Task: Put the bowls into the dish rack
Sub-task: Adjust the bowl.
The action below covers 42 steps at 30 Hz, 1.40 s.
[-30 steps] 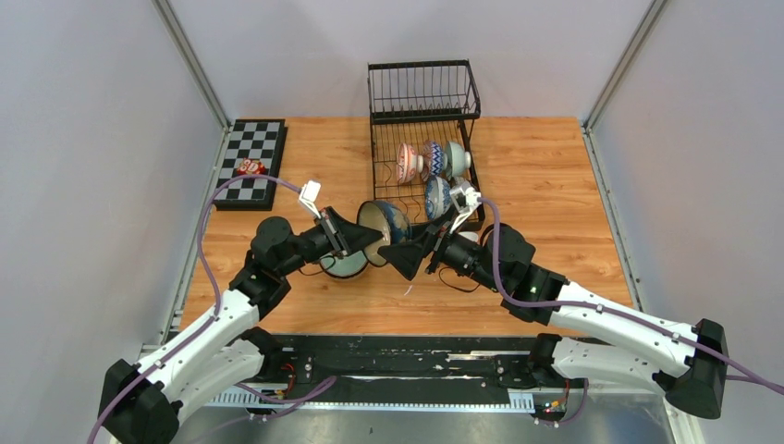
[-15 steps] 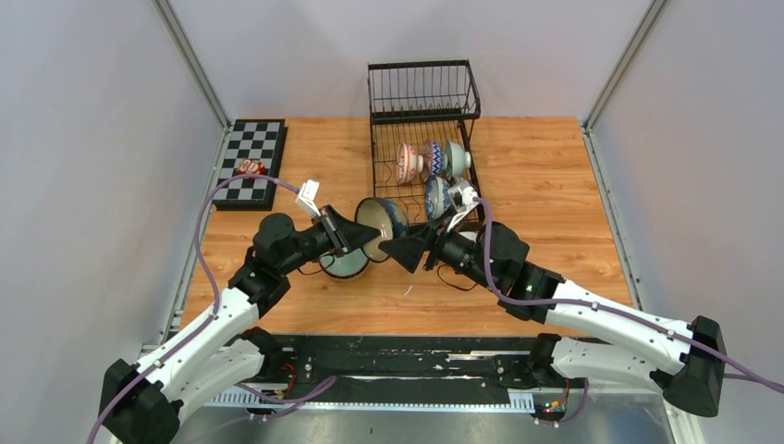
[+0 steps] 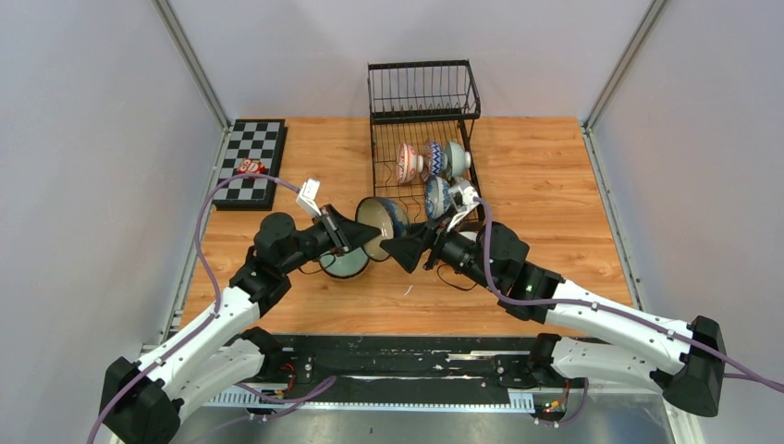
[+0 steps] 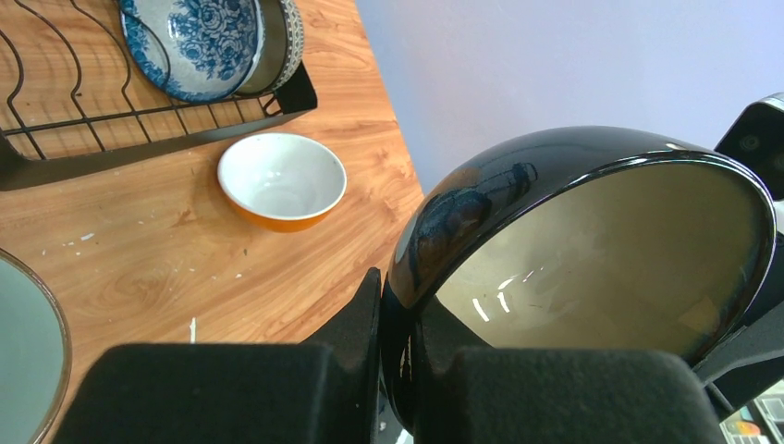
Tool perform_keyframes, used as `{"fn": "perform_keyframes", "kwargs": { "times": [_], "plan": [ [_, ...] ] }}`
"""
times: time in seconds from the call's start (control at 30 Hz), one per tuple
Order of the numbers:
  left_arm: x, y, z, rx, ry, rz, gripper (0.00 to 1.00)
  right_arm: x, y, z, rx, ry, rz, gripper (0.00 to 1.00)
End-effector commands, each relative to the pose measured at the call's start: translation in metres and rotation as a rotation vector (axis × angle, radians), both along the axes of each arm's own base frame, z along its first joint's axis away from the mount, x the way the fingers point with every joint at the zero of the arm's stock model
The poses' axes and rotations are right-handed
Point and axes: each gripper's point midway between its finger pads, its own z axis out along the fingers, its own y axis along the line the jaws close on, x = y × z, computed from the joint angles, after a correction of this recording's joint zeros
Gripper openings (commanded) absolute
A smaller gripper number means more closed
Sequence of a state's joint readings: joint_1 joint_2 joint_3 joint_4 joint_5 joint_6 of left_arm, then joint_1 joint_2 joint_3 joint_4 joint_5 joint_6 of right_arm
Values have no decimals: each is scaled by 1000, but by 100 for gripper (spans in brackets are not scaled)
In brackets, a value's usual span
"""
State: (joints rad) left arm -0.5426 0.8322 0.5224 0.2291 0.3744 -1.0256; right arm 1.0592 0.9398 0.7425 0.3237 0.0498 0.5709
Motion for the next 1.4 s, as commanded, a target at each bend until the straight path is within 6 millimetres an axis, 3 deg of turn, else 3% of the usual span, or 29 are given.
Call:
{"fn": "perform_keyframes", "kwargs": {
  "times": [0.0,0.23,0.5,1.07,1.37],
  "plan": [
    [0,-7,15,-34,-30,-30,9,-31,7,59,189,-91,140,3],
    [0,-6,15,-31,-32,-28,29,-28,3,59,193,-89,113,3],
    [-1,-5,19,-32,-39,-27,45,-23,0,59,187,-97,82,3],
    [2,8,26,54,-75,40,66,5,-11,51,122,-113,-77,3],
    [8,19,19,139,-65,95,76,28,-19,47,60,-140,-153,3]
  ]
}}
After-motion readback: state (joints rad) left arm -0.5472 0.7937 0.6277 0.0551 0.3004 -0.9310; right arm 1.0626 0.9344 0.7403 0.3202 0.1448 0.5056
